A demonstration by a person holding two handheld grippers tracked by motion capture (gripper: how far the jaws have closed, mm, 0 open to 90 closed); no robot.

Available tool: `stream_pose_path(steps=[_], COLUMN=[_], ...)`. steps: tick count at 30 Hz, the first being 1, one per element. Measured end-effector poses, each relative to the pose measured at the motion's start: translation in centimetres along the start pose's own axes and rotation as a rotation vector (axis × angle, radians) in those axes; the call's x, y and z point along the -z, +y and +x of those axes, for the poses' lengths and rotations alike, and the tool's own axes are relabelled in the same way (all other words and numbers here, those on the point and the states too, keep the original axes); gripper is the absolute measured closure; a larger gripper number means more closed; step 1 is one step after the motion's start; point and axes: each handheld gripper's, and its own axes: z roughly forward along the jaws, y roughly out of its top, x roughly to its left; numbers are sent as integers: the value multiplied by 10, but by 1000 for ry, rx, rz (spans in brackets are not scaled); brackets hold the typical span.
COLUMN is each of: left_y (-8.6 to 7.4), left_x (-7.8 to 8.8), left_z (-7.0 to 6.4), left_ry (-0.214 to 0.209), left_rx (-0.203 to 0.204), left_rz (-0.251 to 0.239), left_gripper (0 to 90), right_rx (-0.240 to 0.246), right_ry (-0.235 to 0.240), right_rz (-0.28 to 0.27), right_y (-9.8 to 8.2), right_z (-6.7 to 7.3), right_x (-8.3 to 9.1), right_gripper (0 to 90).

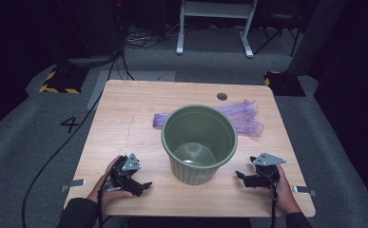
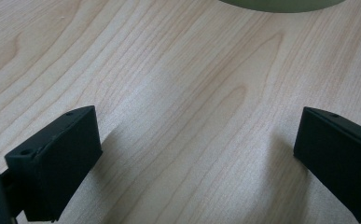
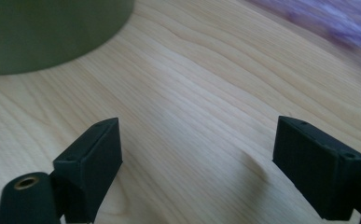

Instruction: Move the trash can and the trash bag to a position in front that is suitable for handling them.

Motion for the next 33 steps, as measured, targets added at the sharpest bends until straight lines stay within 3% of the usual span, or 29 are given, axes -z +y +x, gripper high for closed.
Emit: stream_pose_path(steps=[5, 7, 20, 22, 23, 33], left_y=[0, 0, 0, 0, 0, 4], left_x=[0, 0, 0, 0, 0, -3], left_z=[0, 0, 0, 0, 0, -1], left_ry=[0, 0, 2, 3, 4, -2], left_rx=[0, 0, 1, 2, 2, -5], left_rz=[0, 0, 0, 0, 1, 5], left_gripper=[4, 3, 3, 3, 3, 1], right_rx=[20, 23, 120, 122, 104, 145], right_ry=[22, 53, 157, 170, 207, 169], right_rz=[-11, -22, -57, -60, -77, -95], right_y=[5, 8, 23, 25, 28, 43], right_z=[8, 12, 46, 50, 55, 75], right_x=[1, 1, -4, -6, -6, -17], right_gripper=[158, 159, 173, 169, 166, 150])
